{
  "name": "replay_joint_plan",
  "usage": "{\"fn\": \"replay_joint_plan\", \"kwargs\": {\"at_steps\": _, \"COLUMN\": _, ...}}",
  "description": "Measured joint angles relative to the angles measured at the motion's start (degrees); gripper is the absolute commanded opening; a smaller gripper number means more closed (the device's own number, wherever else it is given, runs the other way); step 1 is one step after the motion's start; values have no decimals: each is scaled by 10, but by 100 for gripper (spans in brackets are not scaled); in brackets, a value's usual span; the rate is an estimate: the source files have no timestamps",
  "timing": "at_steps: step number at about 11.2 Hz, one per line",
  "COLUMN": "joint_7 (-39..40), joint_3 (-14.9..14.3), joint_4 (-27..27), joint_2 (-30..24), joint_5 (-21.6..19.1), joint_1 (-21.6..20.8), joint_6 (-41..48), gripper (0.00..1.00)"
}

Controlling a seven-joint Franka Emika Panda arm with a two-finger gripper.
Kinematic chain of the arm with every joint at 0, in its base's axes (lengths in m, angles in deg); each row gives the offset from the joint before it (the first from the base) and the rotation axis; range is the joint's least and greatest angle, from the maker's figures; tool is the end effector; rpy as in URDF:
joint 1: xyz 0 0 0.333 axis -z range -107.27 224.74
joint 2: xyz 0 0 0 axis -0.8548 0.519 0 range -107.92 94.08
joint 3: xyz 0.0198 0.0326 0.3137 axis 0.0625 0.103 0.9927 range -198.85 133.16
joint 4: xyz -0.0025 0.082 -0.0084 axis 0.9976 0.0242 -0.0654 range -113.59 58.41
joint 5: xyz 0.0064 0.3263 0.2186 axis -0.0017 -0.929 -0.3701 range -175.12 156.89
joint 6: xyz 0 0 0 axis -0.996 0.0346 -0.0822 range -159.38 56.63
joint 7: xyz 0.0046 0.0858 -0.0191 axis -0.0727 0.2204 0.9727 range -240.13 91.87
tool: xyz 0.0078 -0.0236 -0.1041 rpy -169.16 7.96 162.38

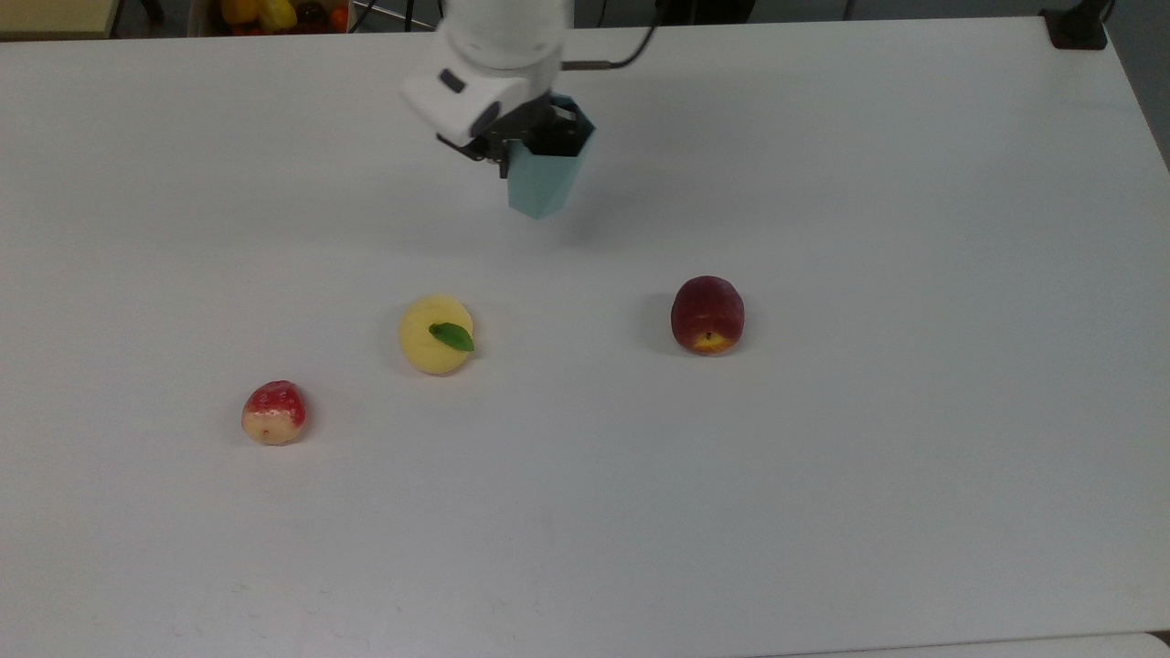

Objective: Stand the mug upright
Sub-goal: 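Lift the mug and rotate it so its opening faces up, then lower the upright mug onto the table and open the gripper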

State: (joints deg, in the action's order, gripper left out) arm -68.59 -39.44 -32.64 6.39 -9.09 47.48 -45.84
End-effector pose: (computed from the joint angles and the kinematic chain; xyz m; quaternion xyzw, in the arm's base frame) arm 0.6154 0.0554 0.4629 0.9941 0.0895 -0.0594 0.0130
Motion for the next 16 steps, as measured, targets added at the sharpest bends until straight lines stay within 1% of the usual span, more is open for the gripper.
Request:
{"fn": "replay_joint_plan", "kwargs": {"at_steps": 2, "joint_7": 139, "joint_3": -49, "joint_4": -3, "joint_2": 3, "joint_5": -87, "joint_1": 4, "joint_6": 0, "gripper": 0}}
{"fn": "replay_joint_plan", "kwargs": {"at_steps": 3, "joint_7": 190, "joint_3": -69, "joint_4": -5, "joint_2": 6, "joint_5": -114, "joint_1": 7, "joint_6": 0, "gripper": 0}}
{"fn": "replay_joint_plan", "kwargs": {"at_steps": 4, "joint_7": 224, "joint_3": -83, "joint_4": -10, "joint_2": 12, "joint_5": -135, "joint_1": 12, "joint_6": 0, "gripper": 0}}
{"fn": "replay_joint_plan", "kwargs": {"at_steps": 5, "joint_7": 237, "joint_3": -87, "joint_4": -17, "joint_2": 21, "joint_5": -147, "joint_1": 17, "joint_6": 0, "gripper": 0}}
{"fn": "replay_joint_plan", "kwargs": {"at_steps": 6, "joint_7": 237, "joint_3": -88, "joint_4": -23, "joint_2": 34, "joint_5": -150, "joint_1": 21, "joint_6": -6, "gripper": 0}}
{"fn": "replay_joint_plan", "kwargs": {"at_steps": 8, "joint_7": 237, "joint_3": -88, "joint_4": -39, "joint_2": 59, "joint_5": -151, "joint_1": 26, "joint_6": -46, "gripper": 0}}
{"fn": "replay_joint_plan", "kwargs": {"at_steps": 10, "joint_7": 241, "joint_3": -88, "joint_4": -45, "joint_2": 72, "joint_5": -151, "joint_1": 27, "joint_6": -60, "gripper": 0}}
{"fn": "replay_joint_plan", "kwargs": {"at_steps": 11, "joint_7": 243, "joint_3": -88, "joint_4": -46, "joint_2": 77, "joint_5": -151, "joint_1": 27, "joint_6": -60, "gripper": 4}}
{"fn": "replay_joint_plan", "kwargs": {"at_steps": 12, "joint_7": 243, "joint_3": -88, "joint_4": -47, "joint_2": 81, "joint_5": -151, "joint_1": 27, "joint_6": -60, "gripper": 26}}
{"fn": "replay_joint_plan", "kwargs": {"at_steps": 13, "joint_7": 243, "joint_3": -88, "joint_4": -47, "joint_2": 85, "joint_5": -151, "joint_1": 27, "joint_6": -60, "gripper": 56}}
{"fn": "replay_joint_plan", "kwargs": {"at_steps": 14, "joint_7": 243, "joint_3": -88, "joint_4": -47, "joint_2": 87, "joint_5": -151, "joint_1": 27, "joint_6": -60, "gripper": 71}}
{"fn": "replay_joint_plan", "kwargs": {"at_steps": 15, "joint_7": 243, "joint_3": -88, "joint_4": -47, "joint_2": 87, "joint_5": -151, "joint_1": 27, "joint_6": -60, "gripper": 88}}
{"fn": "replay_joint_plan", "kwargs": {"at_steps": 16, "joint_7": 243, "joint_3": -88, "joint_4": -47, "joint_2": 87, "joint_5": -151, "joint_1": 27, "joint_6": -60, "gripper": 100}}
